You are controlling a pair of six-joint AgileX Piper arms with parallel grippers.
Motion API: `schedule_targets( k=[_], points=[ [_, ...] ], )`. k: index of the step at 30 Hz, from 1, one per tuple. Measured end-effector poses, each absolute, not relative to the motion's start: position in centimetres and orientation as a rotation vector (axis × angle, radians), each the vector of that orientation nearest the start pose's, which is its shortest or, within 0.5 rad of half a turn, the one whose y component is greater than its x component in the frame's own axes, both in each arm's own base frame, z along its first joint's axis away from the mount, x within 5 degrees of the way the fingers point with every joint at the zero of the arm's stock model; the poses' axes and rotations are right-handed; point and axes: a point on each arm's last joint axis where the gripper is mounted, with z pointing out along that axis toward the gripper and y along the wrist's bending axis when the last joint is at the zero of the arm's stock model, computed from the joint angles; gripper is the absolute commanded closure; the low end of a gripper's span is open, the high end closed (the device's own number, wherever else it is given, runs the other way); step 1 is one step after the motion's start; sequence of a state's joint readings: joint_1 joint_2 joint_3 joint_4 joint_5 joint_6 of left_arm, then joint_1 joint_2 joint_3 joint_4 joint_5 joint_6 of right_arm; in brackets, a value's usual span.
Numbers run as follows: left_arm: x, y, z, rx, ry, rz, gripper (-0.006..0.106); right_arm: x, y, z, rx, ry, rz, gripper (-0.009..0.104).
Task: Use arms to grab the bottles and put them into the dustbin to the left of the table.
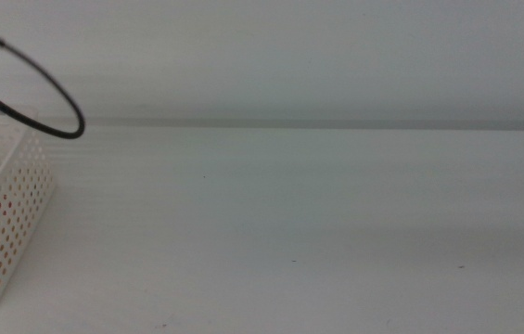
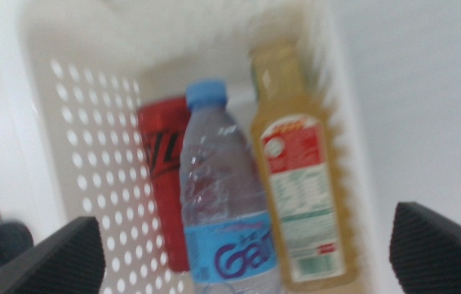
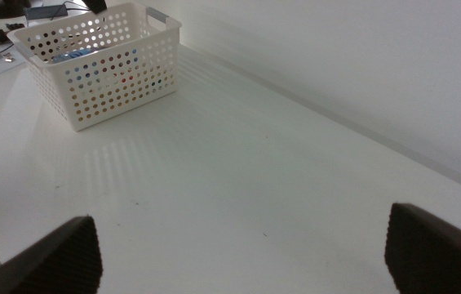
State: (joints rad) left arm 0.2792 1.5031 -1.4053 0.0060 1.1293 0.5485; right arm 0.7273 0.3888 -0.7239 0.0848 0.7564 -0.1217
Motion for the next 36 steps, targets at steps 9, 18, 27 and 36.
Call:
schedule_targets(
  k=[9,18,27,36],
  points=[
    [22.3,-0.6,42.6,0.501,2.380,0.114,0.007,4.0,4.3,35.9,-0.779,1.771,0.505,0.002],
    [11.7,-4.4,45.4,0.519,2.068,-0.103,0.007,4.0,4.3,35.9,-0.779,1.771,0.505,0.002],
    [9.0,-3.5,45.8,0.454,1.893,-0.158,0.007,4.0,4.3,35.9,-0.779,1.771,0.505,0.002],
    [9.2,-3.6,46.7,0.431,1.784,-0.178,0.007,4.0,4.3,35.9,-0.779,1.771,0.505,0.002]
  ],
)
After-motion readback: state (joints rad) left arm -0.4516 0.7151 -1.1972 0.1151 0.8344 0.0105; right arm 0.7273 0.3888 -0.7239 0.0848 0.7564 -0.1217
